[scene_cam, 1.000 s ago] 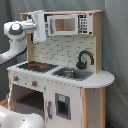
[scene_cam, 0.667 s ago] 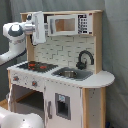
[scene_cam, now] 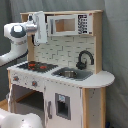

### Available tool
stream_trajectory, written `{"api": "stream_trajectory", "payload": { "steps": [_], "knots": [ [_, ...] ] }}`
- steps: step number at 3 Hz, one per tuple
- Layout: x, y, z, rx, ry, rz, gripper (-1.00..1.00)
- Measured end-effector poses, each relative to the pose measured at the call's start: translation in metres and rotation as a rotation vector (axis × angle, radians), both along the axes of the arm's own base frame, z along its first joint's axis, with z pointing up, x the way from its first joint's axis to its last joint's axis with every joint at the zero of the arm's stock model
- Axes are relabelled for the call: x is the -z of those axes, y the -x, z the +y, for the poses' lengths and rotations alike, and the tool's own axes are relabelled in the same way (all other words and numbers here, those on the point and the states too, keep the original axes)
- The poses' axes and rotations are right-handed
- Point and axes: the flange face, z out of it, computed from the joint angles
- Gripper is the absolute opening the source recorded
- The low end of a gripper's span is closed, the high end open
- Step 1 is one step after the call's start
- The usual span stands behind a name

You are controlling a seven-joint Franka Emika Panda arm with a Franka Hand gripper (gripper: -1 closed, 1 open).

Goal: Play with the kitchen

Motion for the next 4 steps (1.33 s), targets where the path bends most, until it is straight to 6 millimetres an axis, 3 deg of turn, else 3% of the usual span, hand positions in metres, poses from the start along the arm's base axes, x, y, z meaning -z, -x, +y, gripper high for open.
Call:
{"api": "stream_trajectory", "payload": {
  "steps": [1, 2, 3, 4],
  "knots": [
    [0.005, -0.001, 0.021, -0.103, 0.037, -0.012, -1.00],
    [0.005, -0.001, 0.023, -0.117, 0.041, -0.015, -1.00],
    [0.005, -0.001, 0.023, -0.120, 0.043, -0.016, 1.00],
    [0.020, 0.017, 0.082, -0.167, 0.157, -0.022, 1.00]
  ]
}}
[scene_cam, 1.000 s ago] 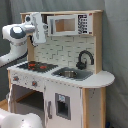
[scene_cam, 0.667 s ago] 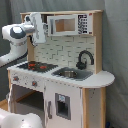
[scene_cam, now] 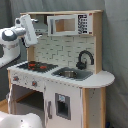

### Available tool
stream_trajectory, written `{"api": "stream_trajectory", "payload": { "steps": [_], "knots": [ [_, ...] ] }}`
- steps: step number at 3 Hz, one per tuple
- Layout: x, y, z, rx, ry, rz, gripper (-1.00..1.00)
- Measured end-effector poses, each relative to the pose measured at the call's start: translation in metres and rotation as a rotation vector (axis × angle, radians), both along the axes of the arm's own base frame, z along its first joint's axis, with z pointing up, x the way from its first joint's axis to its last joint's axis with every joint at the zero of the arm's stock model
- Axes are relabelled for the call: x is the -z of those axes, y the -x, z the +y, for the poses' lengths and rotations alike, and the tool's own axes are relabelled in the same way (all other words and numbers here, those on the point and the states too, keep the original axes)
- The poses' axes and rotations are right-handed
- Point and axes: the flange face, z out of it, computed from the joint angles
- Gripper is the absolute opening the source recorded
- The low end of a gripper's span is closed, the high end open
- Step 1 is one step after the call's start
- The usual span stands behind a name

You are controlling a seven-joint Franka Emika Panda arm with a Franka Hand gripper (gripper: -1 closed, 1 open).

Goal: Play with the kitchen

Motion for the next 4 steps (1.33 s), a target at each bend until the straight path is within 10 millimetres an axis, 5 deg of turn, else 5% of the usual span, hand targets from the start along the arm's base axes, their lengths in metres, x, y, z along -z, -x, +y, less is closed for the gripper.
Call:
{"api": "stream_trajectory", "payload": {
  "steps": [3, 4],
  "knots": [
    [0.021, 0.066, 0.061, 0.163, 0.133, -0.038, 1.00],
    [0.066, 0.074, 0.098, 0.169, 0.244, -0.030, 1.00]
  ]
}}
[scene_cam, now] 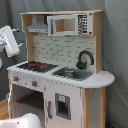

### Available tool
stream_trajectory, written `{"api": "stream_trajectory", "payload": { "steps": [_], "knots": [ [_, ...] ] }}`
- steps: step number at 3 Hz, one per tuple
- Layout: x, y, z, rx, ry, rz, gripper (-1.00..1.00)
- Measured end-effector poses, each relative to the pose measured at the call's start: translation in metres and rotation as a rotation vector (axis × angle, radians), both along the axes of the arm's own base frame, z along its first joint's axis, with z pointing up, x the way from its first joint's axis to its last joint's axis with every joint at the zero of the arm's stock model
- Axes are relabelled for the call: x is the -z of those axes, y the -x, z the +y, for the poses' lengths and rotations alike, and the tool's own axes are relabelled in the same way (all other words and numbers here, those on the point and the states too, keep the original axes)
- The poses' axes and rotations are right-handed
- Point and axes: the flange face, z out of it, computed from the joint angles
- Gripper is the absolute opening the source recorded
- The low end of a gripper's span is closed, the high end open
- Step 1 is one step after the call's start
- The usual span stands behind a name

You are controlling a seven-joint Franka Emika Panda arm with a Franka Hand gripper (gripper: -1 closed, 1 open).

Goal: Play with the kitchen

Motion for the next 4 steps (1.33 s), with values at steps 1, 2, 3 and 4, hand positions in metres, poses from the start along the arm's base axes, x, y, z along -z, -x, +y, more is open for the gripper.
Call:
{"api": "stream_trajectory", "payload": {
  "steps": [1, 2, 3, 4],
  "knots": [
    [0.047, 0.016, 0.049, -0.038, 0.105, 0.037, 1.00],
    [0.093, 0.044, 0.086, -0.079, 0.196, 0.100, 1.00],
    [0.130, 0.071, 0.113, -0.130, 0.288, 0.171, 1.00],
    [0.177, 0.093, 0.137, -0.175, 0.384, 0.245, 1.00]
  ]
}}
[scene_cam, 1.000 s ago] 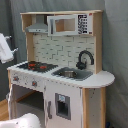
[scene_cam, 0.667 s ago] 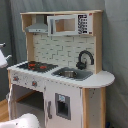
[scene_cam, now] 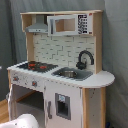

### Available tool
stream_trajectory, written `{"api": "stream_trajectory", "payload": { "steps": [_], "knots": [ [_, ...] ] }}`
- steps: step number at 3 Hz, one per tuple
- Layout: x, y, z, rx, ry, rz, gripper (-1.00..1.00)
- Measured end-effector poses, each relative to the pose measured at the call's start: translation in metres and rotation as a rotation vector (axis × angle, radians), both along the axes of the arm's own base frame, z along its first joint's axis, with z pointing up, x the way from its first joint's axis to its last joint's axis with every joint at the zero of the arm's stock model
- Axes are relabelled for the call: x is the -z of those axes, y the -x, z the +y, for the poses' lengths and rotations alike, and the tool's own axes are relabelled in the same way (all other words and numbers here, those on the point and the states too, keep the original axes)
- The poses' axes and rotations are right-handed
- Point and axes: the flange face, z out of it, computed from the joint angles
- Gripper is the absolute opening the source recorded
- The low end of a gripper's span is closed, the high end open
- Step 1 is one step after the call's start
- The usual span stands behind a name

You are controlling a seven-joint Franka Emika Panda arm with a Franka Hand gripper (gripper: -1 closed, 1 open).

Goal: Play with the kitchen

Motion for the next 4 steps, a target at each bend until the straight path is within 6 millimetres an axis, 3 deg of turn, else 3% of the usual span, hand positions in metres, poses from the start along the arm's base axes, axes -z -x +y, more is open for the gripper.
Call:
{"api": "stream_trajectory", "payload": {
  "steps": [1, 4],
  "knots": [
    [0.057, 0.015, 0.016, -0.058, 0.016, 0.092, 1.00],
    [0.136, 0.030, 0.030, -0.194, -0.246, 0.148, 1.00]
  ]
}}
